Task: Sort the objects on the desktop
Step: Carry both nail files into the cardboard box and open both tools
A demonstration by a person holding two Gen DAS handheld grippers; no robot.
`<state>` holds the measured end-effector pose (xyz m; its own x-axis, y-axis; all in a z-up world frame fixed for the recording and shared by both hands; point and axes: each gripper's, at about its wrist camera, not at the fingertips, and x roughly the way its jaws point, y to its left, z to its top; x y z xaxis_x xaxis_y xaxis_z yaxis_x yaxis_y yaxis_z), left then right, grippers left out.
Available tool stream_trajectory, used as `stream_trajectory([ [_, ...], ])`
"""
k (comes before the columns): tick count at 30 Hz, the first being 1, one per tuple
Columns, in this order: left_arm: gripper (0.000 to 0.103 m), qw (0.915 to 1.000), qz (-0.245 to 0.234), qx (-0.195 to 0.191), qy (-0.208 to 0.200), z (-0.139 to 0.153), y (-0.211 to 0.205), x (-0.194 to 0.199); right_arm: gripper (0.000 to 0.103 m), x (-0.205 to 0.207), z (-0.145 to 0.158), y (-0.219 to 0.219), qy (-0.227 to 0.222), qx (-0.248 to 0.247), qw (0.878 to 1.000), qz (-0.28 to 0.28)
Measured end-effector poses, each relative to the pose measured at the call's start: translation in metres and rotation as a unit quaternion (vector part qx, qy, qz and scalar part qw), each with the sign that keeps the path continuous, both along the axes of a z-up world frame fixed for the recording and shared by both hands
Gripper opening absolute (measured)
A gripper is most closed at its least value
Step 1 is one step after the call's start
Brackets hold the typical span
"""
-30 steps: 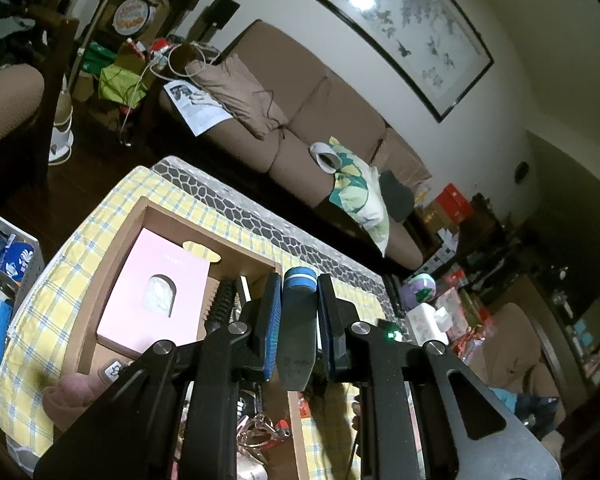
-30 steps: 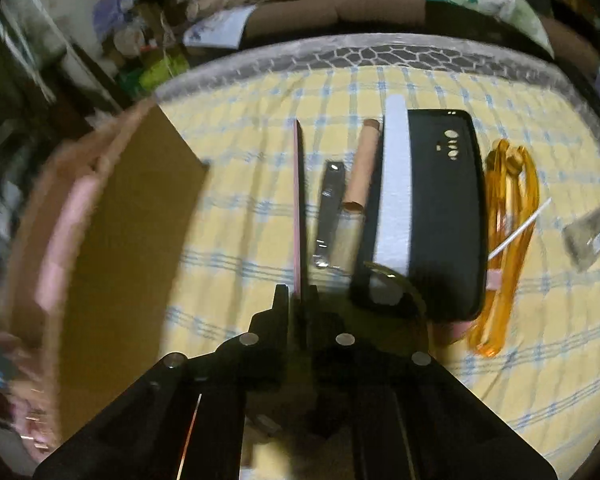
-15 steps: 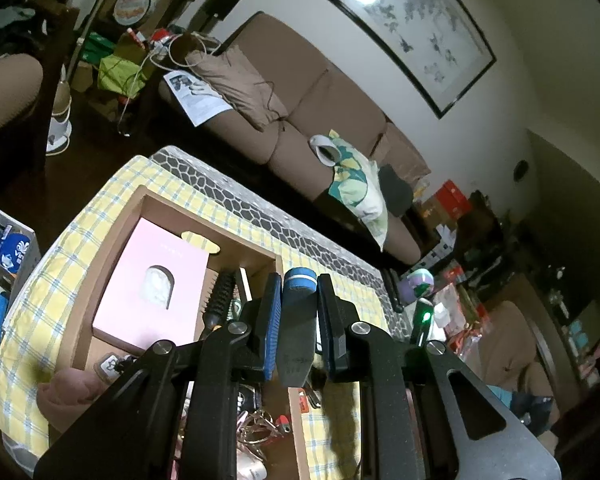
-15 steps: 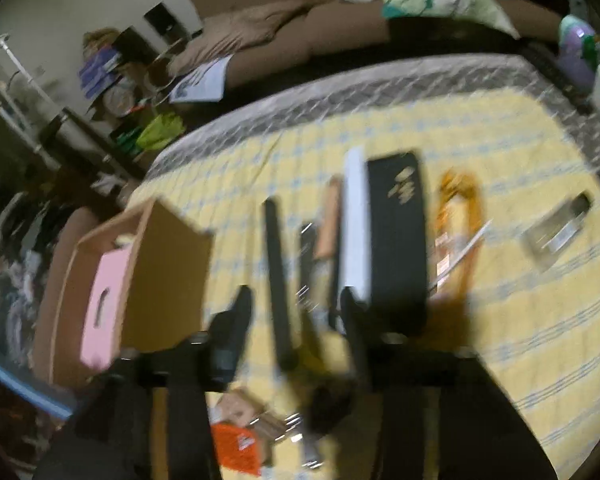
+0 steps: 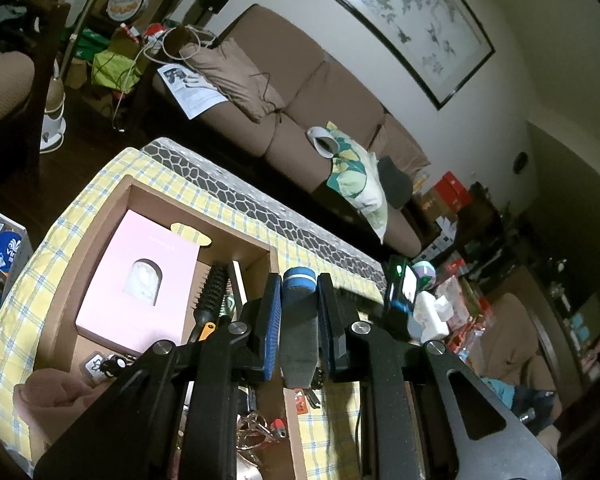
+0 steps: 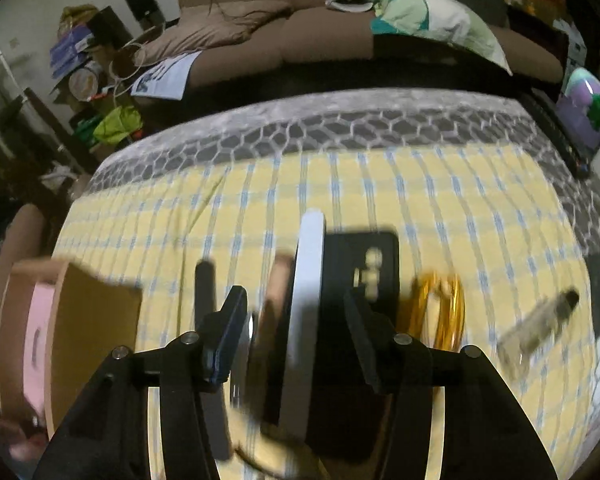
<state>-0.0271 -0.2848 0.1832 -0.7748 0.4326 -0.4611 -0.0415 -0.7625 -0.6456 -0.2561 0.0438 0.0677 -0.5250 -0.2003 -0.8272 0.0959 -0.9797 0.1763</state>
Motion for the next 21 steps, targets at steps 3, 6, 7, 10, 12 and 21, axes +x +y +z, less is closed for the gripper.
stream_trajectory([
  [3, 0.016, 0.9999, 0.000, 0.013, 0.010, 0.000, -0.001, 0.000, 0.057, -0.024, 0.002, -0.004, 0.006, 0.021, 1.000, -0.004],
  [6, 0.016, 0.9998, 0.002, 0.007, 0.020, 0.004, -0.002, -0.001, 0.057, -0.044, -0.008, -0.010, -0.006, 0.042, 0.999, 0.001],
  [7, 0.016, 0.9997, 0.005, 0.009, 0.023, 0.005, -0.004, -0.002, 0.057, -0.049, -0.015, -0.011, -0.013, 0.045, 0.999, 0.002],
  [10, 0.016, 0.9996, 0.010, 0.012, 0.023, 0.002, -0.008, -0.003, 0.057, -0.059, -0.030, -0.013, -0.023, 0.058, 0.998, 0.004],
  [12, 0.016, 0.9997, 0.010, 0.013, 0.016, -0.001, -0.010, -0.003, 0.057, -0.062, -0.038, -0.014, -0.026, 0.066, 0.997, 0.005],
  [21, 0.016, 0.9996, 0.016, 0.016, 0.018, -0.001, -0.017, -0.002, 0.019, -0.059, -0.031, -0.019, -0.010, 0.071, 0.997, 0.034],
])
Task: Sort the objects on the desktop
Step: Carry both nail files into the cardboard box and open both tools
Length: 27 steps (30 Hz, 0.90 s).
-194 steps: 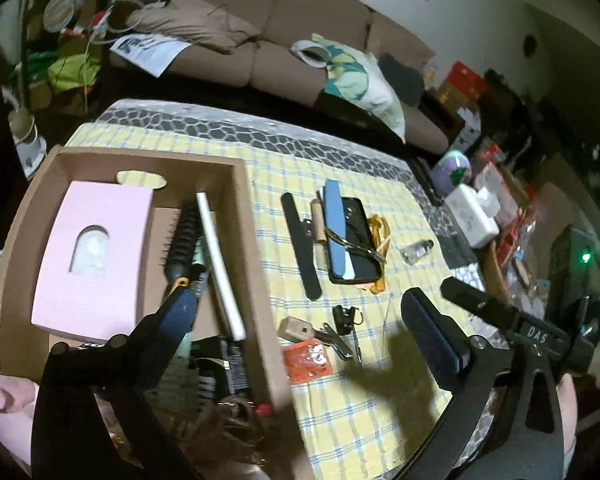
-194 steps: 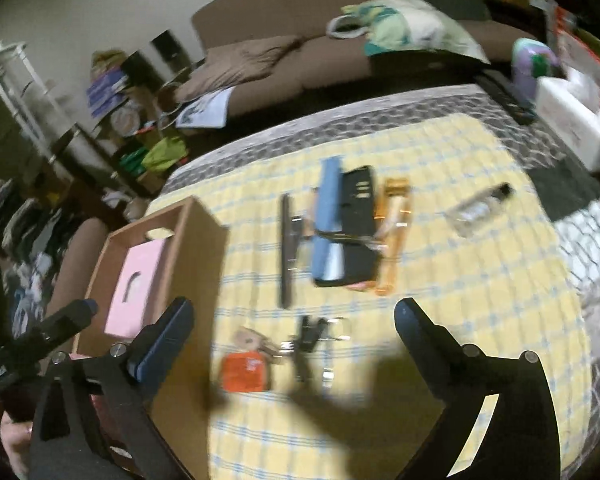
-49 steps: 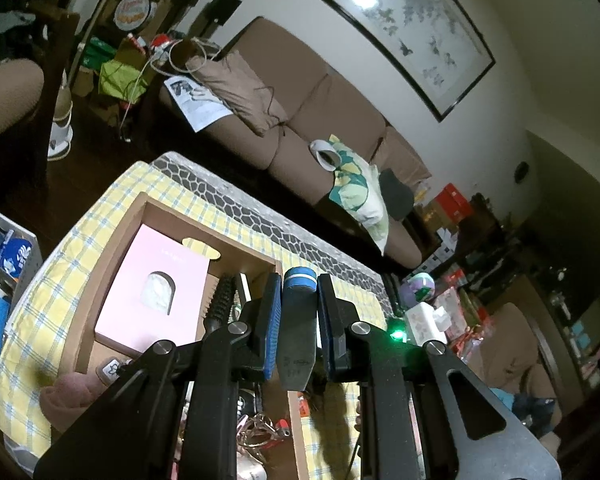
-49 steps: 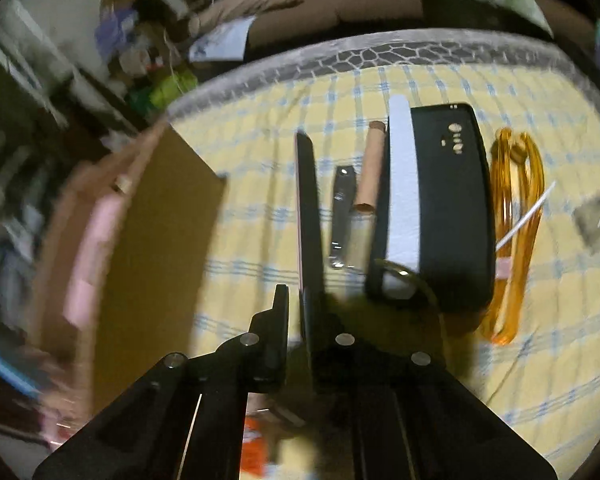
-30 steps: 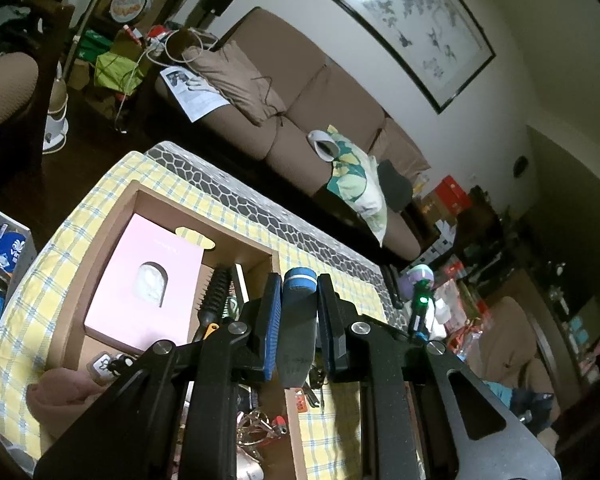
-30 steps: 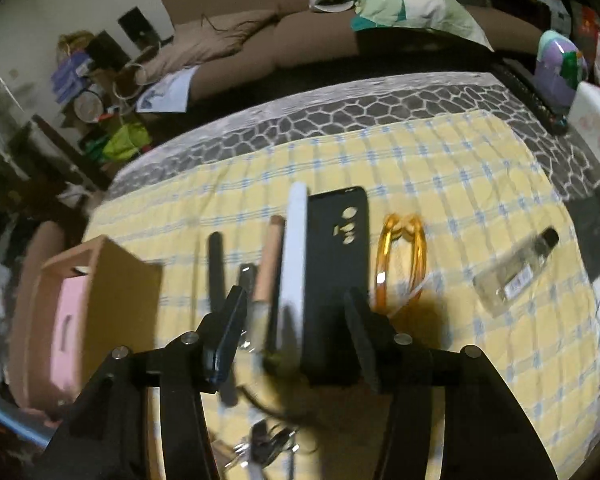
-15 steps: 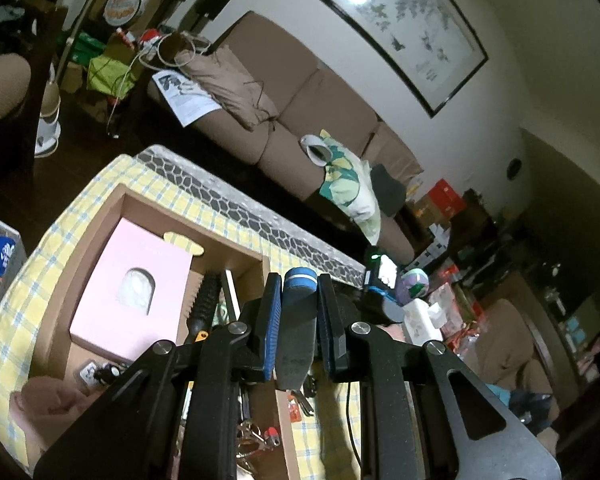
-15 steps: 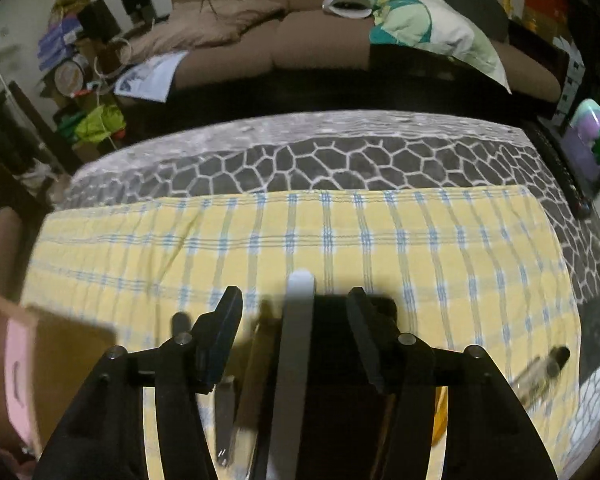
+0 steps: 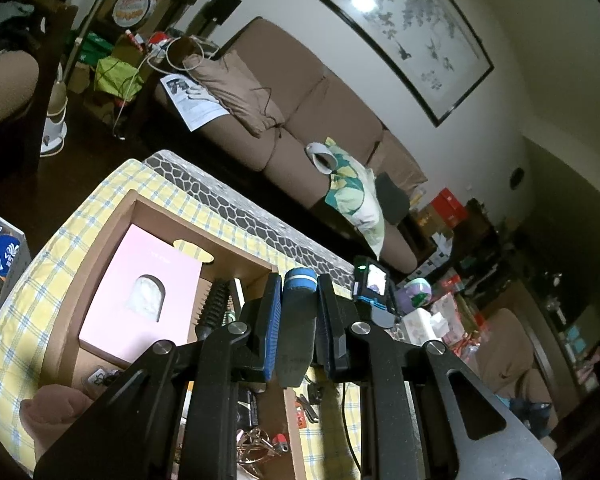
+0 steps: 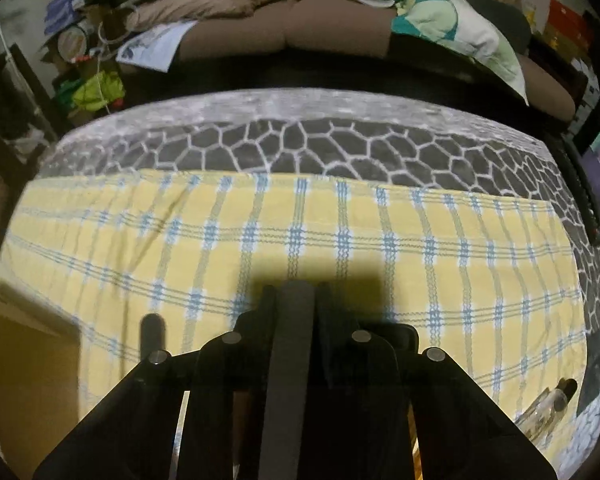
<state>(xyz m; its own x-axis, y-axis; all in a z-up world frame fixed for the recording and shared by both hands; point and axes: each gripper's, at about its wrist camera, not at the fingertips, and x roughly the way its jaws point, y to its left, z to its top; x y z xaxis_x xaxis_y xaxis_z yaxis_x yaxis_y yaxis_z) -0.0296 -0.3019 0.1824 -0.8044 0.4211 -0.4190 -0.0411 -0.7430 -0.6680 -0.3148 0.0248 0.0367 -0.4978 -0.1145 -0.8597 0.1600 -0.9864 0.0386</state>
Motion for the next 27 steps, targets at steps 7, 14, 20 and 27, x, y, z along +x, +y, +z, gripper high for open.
stream_trajectory([
  [7, 0.016, 0.9999, 0.006, -0.010, 0.003, 0.005, -0.008, 0.001, 0.018, 0.043, 0.065, 0.015, 0.082, -0.077, 0.994, 0.012],
  [14, 0.016, 0.9984, 0.032, -0.046, 0.010, 0.015, -0.024, 0.007, 0.018, 0.106, 0.147, 0.007, 0.169, -0.105, 0.978, 0.064],
  [20, 0.016, 0.9954, 0.051, -0.081, 0.004, 0.014, -0.031, 0.003, 0.018, 0.151, 0.214, -0.025, 0.195, -0.135, 0.962, 0.134],
  [27, 0.016, 0.9942, 0.034, -0.101, -0.012, 0.008, -0.025, -0.010, 0.018, 0.181, 0.232, -0.086, 0.169, -0.147, 0.950, 0.219],
])
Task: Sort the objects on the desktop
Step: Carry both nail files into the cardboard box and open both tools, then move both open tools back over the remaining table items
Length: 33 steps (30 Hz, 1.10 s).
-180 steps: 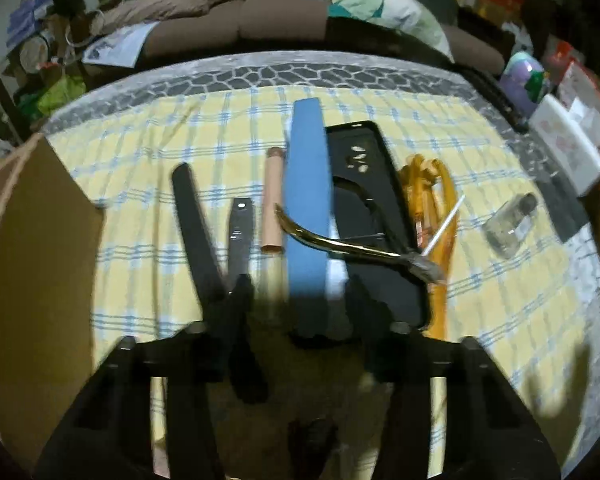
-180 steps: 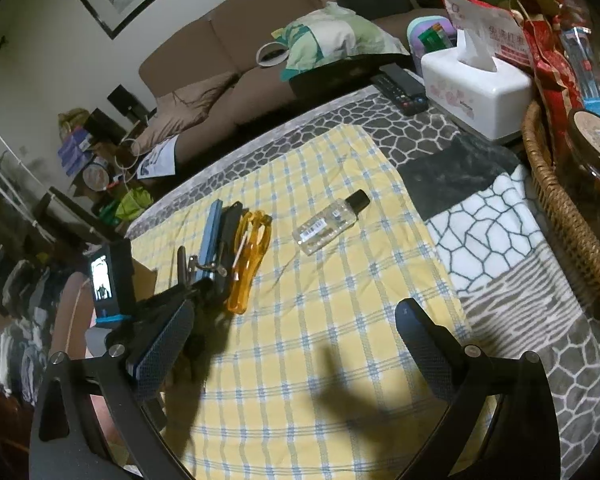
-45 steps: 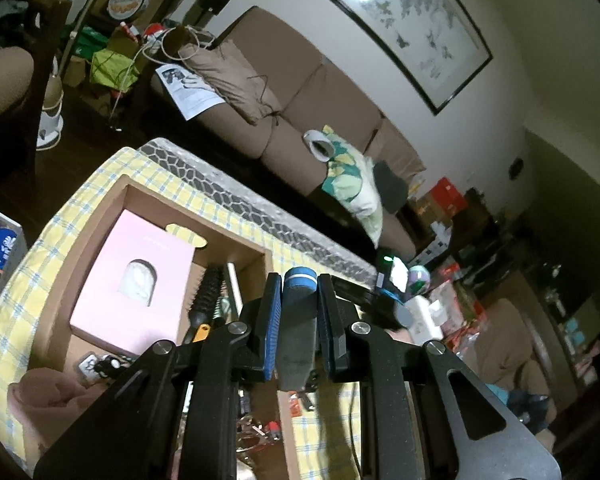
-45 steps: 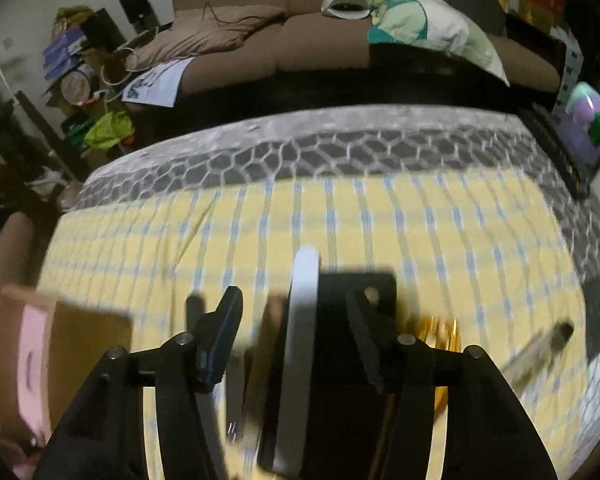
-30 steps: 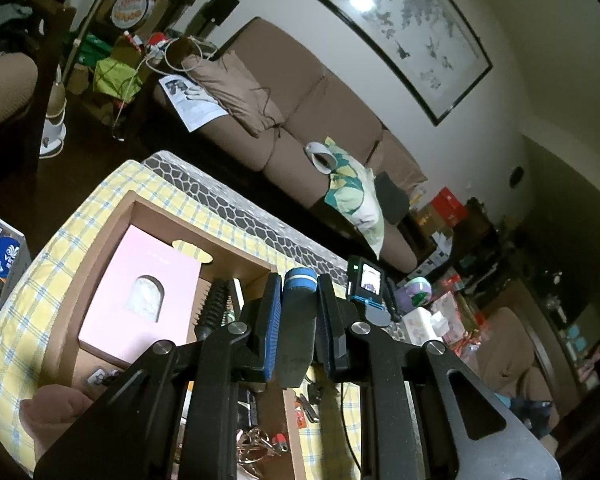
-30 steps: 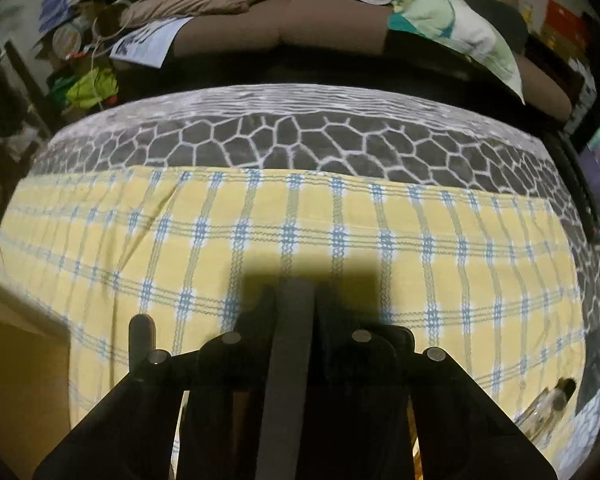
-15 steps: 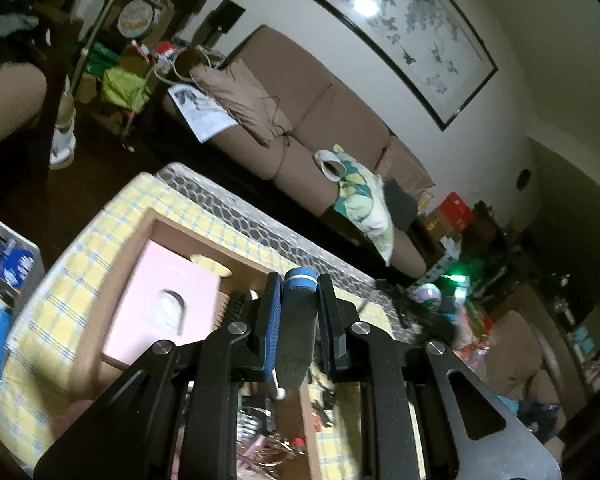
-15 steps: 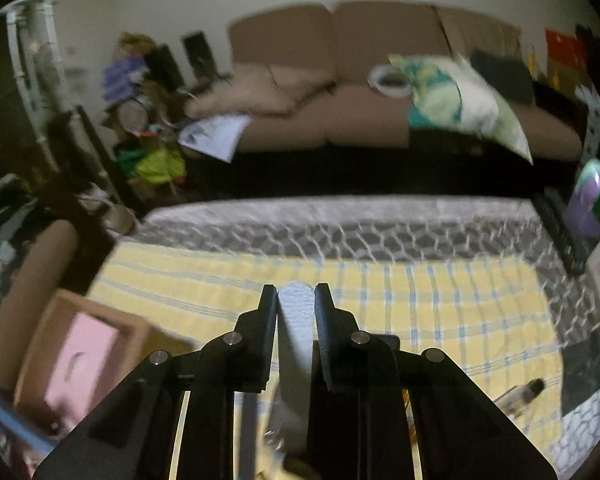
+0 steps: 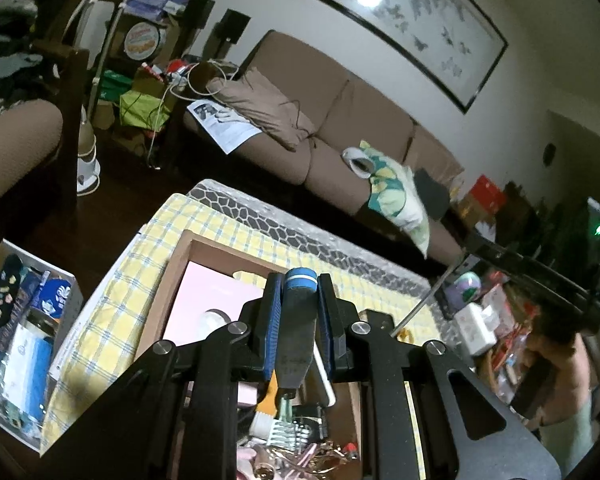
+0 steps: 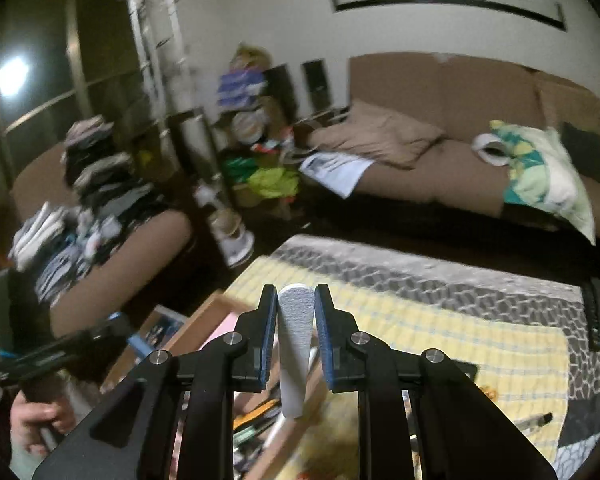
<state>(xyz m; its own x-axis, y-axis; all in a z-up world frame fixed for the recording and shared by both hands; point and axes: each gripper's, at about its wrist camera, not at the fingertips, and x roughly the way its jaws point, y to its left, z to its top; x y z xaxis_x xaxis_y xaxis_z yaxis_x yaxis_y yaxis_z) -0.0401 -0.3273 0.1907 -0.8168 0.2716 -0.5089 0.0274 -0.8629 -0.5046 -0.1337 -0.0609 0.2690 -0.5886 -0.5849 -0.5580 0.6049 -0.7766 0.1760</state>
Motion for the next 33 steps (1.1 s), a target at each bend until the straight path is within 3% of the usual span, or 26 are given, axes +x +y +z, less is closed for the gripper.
stream_trajectory([
  [9, 0.016, 0.9952, -0.044, -0.070, -0.052, -0.012, 0.034, -0.030, 0.018, -0.006, -0.080, -0.063, -0.098, 0.041, 0.993, 0.050],
  [16, 0.020, 0.9932, -0.068, -0.064, -0.071, -0.034, 0.060, -0.054, 0.019, -0.037, -0.117, -0.074, -0.132, 0.040, 0.990, 0.014],
  [19, 0.033, 0.9931, -0.070, -0.036, -0.087, -0.049, 0.060, -0.069, 0.023, -0.052, -0.132, -0.078, -0.141, 0.064, 0.988, -0.006],
  [20, 0.037, 0.9926, -0.067, -0.026, -0.098, -0.056, 0.059, -0.072, 0.025, -0.057, -0.138, -0.077, -0.152, 0.069, 0.986, -0.012],
  [22, 0.042, 0.9907, -0.060, -0.015, -0.122, -0.068, 0.057, -0.075, 0.040, -0.064, -0.146, -0.071, -0.165, 0.066, 0.984, -0.030],
  [23, 0.047, 0.9900, -0.060, -0.014, -0.127, -0.070, 0.056, -0.075, 0.051, -0.065, -0.147, -0.066, -0.166, 0.058, 0.984, -0.038],
  [24, 0.049, 0.9902, -0.061, -0.015, -0.124, -0.068, 0.056, -0.074, 0.053, -0.065, -0.146, -0.060, -0.165, 0.045, 0.984, -0.041],
  [30, 0.052, 0.9911, -0.041, -0.036, -0.121, -0.064, 0.042, -0.066, 0.057, -0.056, -0.128, -0.039, -0.141, 0.022, 0.988, -0.051],
  [33, 0.056, 0.9879, -0.037, -0.084, -0.124, -0.066, 0.051, -0.069, 0.058, -0.049, -0.122, -0.032, -0.140, 0.004, 0.989, -0.051],
])
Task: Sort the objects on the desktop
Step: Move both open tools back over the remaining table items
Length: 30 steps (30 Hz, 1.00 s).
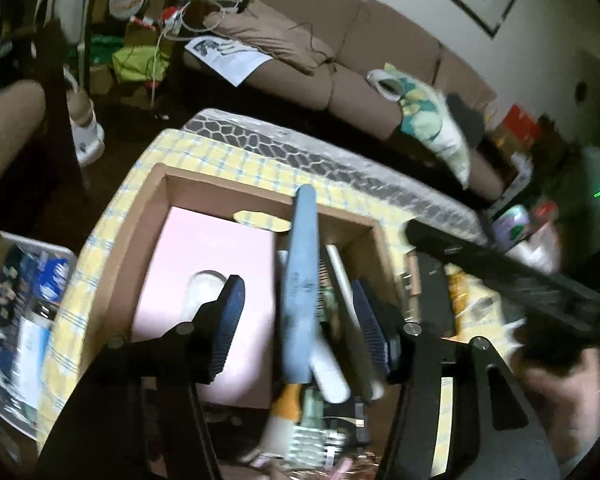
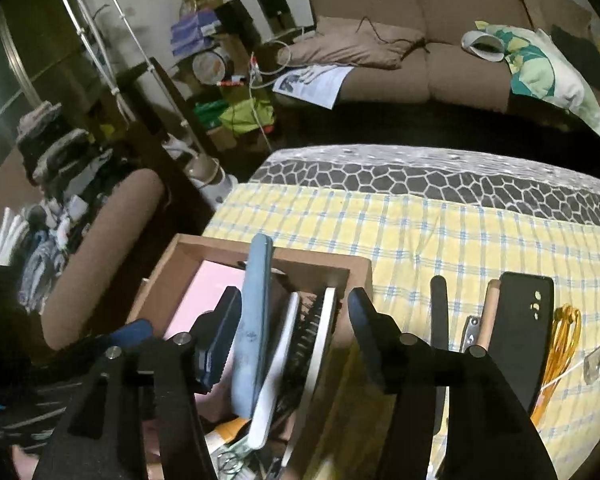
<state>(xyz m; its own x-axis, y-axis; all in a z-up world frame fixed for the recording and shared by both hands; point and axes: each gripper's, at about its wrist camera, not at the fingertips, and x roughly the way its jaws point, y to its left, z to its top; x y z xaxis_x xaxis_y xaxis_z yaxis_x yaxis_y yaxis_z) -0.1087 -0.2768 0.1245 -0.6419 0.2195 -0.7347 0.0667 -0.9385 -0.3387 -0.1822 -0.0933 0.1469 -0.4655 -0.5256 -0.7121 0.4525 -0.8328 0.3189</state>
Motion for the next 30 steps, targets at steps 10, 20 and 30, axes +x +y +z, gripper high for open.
stream_trajectory([
  [10, 0.047, 0.9868, -0.027, -0.152, -0.047, -0.044, 0.060, -0.030, 0.065, 0.072, 0.015, 0.054, 0.023, -0.064, 0.998, -0.014],
  [20, 0.000, 0.9891, -0.063, -0.120, -0.058, -0.030, 0.067, -0.020, 0.069, 0.111, 0.025, 0.089, 0.016, -0.100, 0.994, -0.035],
  [30, 0.001, 0.9839, -0.088, -0.133, -0.081, -0.018, 0.079, 0.000, 0.071, 0.132, 0.011, 0.098, -0.012, -0.098, 0.995, -0.032],
])
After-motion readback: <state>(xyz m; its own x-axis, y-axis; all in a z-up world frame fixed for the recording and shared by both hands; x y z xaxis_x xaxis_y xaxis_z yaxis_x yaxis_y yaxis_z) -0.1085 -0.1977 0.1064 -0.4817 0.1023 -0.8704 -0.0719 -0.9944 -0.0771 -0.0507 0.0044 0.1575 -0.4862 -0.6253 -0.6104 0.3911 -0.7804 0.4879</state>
